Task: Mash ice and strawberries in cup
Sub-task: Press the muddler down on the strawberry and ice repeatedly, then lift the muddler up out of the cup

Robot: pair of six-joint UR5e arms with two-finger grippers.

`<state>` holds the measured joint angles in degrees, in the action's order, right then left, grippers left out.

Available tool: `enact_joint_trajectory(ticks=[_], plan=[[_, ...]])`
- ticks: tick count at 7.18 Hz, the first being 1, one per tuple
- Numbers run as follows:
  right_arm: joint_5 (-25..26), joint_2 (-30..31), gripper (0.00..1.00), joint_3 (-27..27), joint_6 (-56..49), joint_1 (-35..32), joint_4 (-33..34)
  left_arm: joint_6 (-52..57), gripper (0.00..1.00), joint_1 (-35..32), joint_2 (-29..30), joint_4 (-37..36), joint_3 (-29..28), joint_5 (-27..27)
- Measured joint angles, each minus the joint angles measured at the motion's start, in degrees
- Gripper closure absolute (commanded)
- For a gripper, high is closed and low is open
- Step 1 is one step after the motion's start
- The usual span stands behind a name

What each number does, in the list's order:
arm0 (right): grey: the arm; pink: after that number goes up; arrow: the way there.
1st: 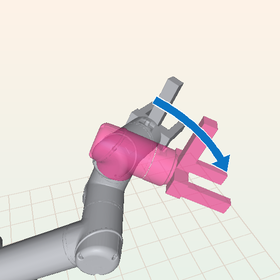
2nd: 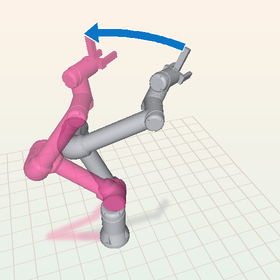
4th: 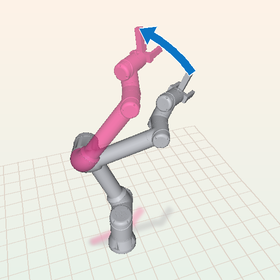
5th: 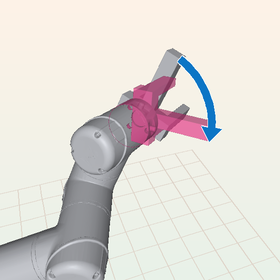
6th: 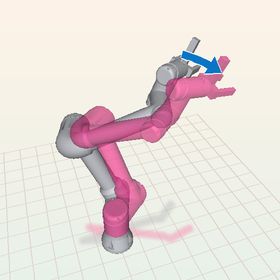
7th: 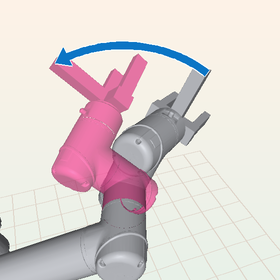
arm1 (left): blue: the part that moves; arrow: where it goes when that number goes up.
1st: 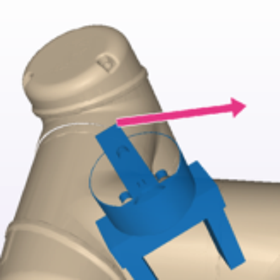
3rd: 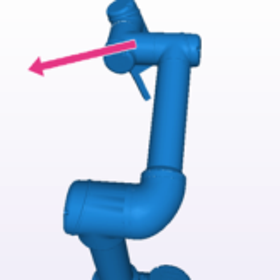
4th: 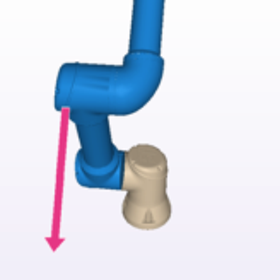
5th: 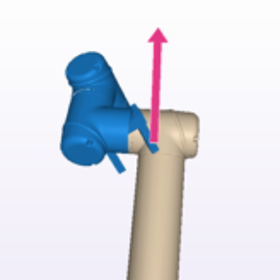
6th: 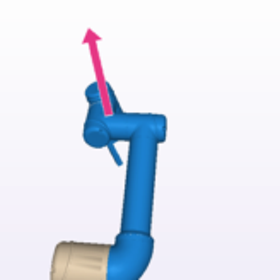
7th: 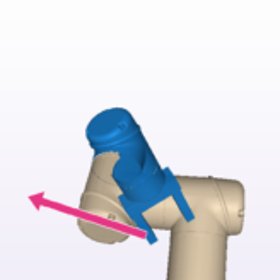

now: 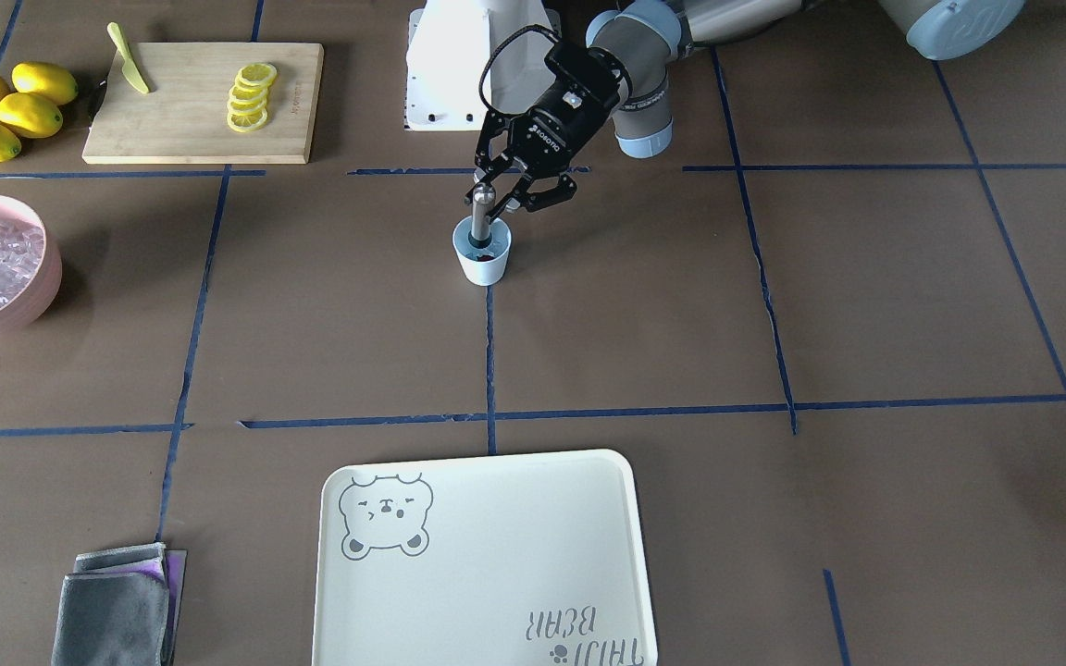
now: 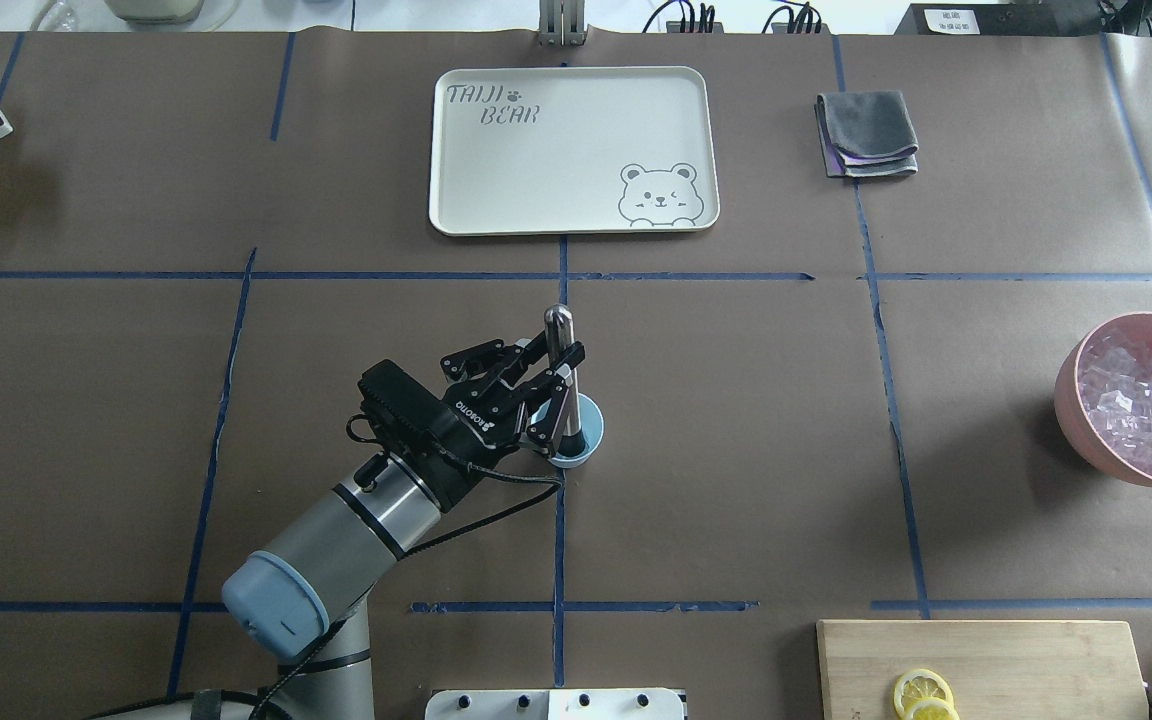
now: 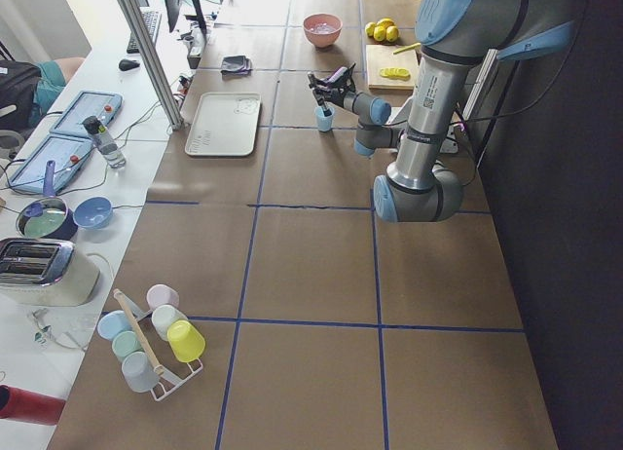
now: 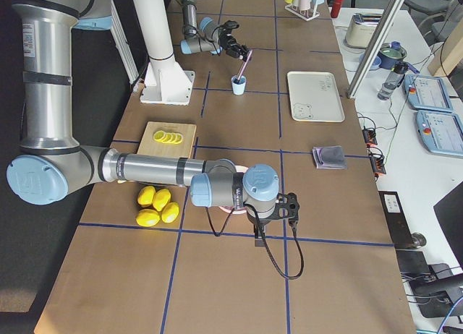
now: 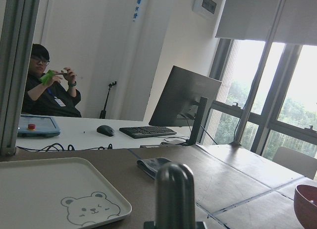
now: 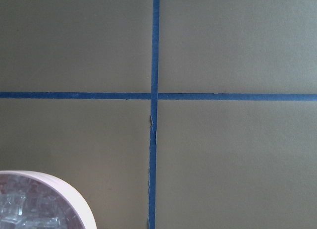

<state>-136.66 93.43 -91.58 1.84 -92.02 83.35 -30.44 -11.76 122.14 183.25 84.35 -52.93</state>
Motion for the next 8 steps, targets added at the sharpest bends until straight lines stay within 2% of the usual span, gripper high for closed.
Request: enact_joint_trajectory(ticks=[5, 6, 8], plan=[[0.2, -0.1, 0.01, -0.3, 0.0, 0.0, 0.0, -1.3, 1.00, -5.3, -0.7, -2.8, 9.4, -3.1], [0.2, -0.1, 0.01, -0.3, 0.0, 0.0, -0.1, -4.8, 1.00, -7.8, -1.5, -4.5, 10.6, -4.8], [0.3, -0.1, 0.01, -0.4, 0.3, 0.0, -1.3, -14.4, 1.00, -14.8, -6.0, -7.2, 12.0, -12.7]])
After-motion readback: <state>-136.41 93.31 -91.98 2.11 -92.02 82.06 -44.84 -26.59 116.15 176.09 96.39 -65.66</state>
